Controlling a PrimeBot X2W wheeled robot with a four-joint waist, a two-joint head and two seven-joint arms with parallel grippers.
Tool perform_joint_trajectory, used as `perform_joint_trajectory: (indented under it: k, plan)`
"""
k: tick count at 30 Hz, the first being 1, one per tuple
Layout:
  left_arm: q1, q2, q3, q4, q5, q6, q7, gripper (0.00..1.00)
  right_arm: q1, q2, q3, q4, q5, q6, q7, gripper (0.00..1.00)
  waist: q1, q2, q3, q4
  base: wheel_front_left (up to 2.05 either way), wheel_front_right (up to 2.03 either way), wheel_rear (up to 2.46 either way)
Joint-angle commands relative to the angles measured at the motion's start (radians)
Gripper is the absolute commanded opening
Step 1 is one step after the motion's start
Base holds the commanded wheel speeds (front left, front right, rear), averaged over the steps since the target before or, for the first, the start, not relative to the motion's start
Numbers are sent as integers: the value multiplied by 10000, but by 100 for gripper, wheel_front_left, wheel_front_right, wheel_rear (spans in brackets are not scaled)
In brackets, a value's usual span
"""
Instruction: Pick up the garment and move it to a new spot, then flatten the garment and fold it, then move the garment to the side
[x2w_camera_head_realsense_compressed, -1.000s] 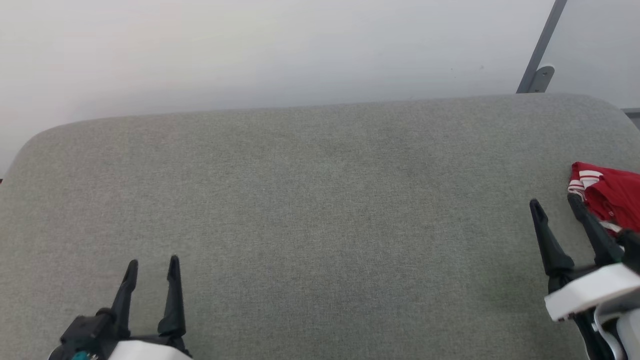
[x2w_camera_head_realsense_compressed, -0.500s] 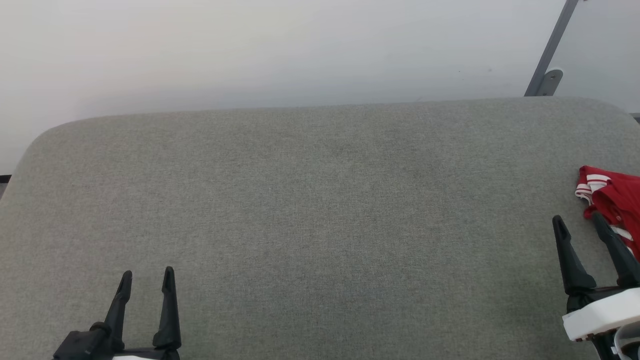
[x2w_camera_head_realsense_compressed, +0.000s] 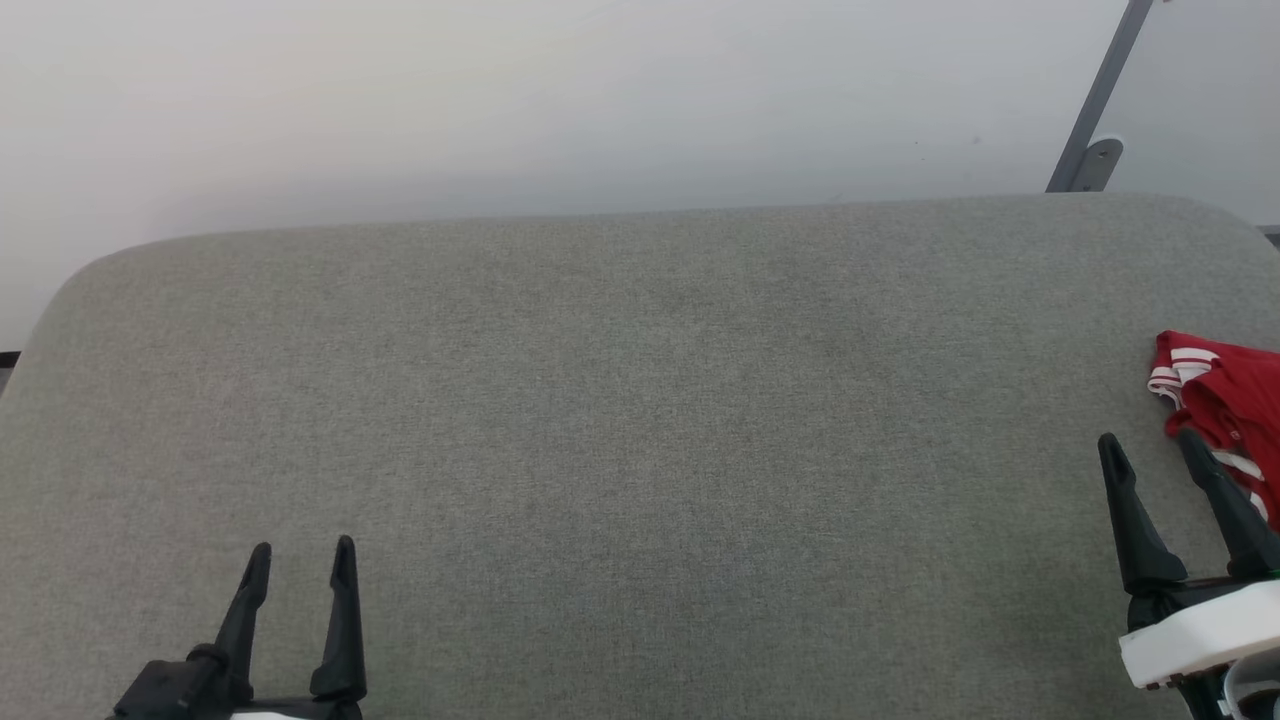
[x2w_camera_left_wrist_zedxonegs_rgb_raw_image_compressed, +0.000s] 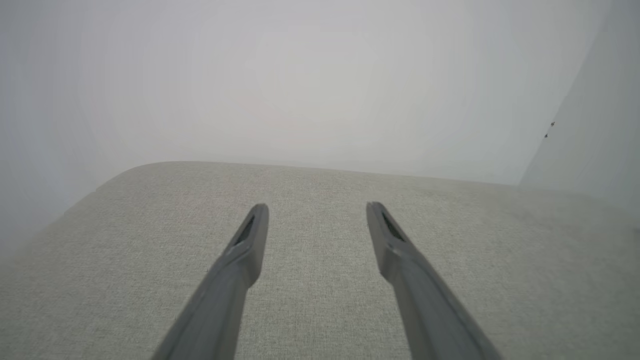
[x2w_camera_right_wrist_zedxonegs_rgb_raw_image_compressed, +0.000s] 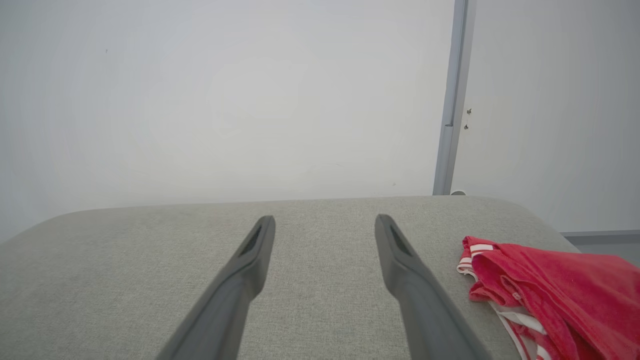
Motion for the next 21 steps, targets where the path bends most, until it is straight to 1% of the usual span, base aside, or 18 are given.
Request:
perform_joint_trajectory:
  k: [1,9,10,14,21]
  plan:
    - [-30,75,-14,17,35,12,-43,100,129,37,-15,-35,-79,-2,29,100,0,-1,9,9,0,0,0]
    - [25,115,55,87,-95,12,-43,100,155,107,-78,-197,-78,-2,108,100,0,-1,68,16,0,0,0]
    - [-4,102,31,71,-107,0,0,0,113,76,-82,-139,-58,0,78,0,0,-1,69,16,0,0,0]
    - [109,13,-6,428,-115,0,31,0,293,330,-12,194,-56,0,100,0,0,-1,76,17,0,0,0]
    - [-124,26,-15,538,-1513,8,337,0,159,592,-129,300,1046,0,372,0,0,-1,70,34,0,0,0]
